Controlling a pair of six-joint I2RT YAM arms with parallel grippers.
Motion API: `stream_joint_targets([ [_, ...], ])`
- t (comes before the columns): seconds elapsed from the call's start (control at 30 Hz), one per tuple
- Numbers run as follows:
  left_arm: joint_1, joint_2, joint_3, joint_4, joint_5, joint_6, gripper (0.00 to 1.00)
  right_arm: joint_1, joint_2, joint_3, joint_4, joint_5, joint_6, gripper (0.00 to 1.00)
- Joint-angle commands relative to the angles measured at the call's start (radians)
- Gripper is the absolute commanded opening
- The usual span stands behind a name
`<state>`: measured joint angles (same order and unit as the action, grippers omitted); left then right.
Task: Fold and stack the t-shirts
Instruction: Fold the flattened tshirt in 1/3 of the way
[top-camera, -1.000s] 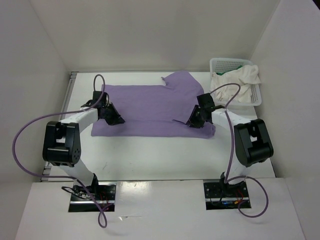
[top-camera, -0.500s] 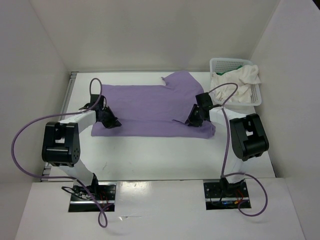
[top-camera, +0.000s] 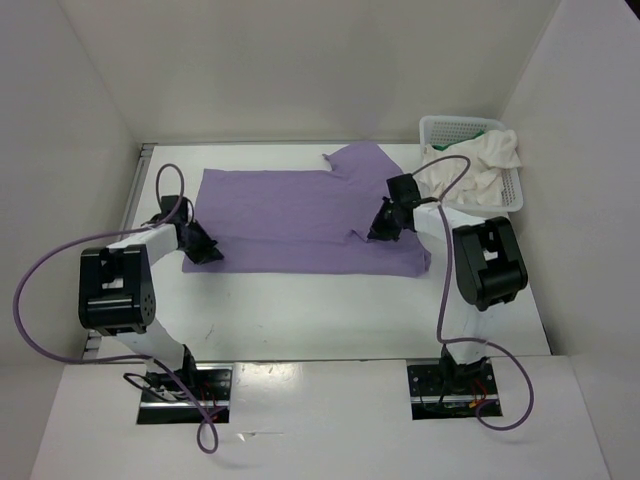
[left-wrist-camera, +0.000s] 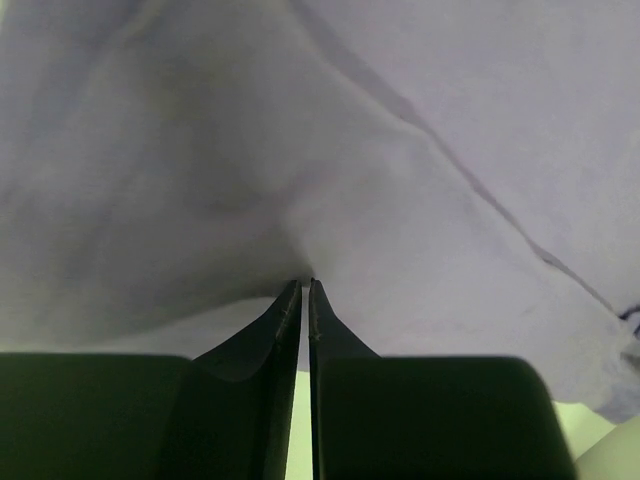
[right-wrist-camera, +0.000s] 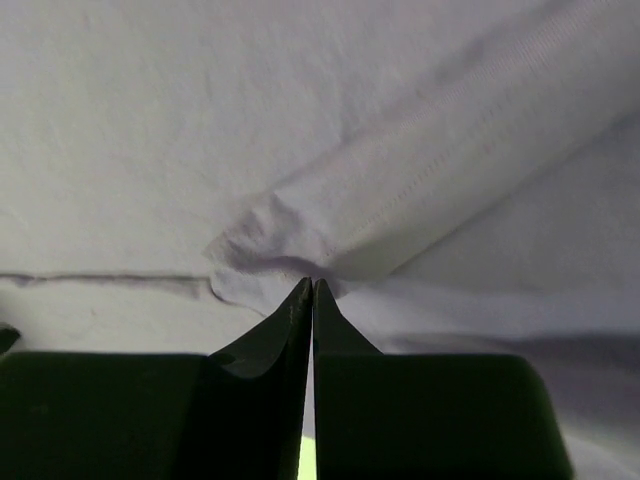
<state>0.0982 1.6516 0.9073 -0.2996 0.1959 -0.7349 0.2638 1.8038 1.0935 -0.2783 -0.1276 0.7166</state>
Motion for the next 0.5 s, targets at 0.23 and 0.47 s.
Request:
stream_joint_targets([
  [0.23,0.031,-0.049,-0.018,-0.01,0.025,0.019,0.12,0.025,0.189,0.32,-0.05,0.011,0.003,0.02],
  [0.47,0.031,-0.096,0.001,-0.021,0.034,0.009,0.12,0.078,0.22,0.451,-0.088,0.066,-0.031,0.37],
])
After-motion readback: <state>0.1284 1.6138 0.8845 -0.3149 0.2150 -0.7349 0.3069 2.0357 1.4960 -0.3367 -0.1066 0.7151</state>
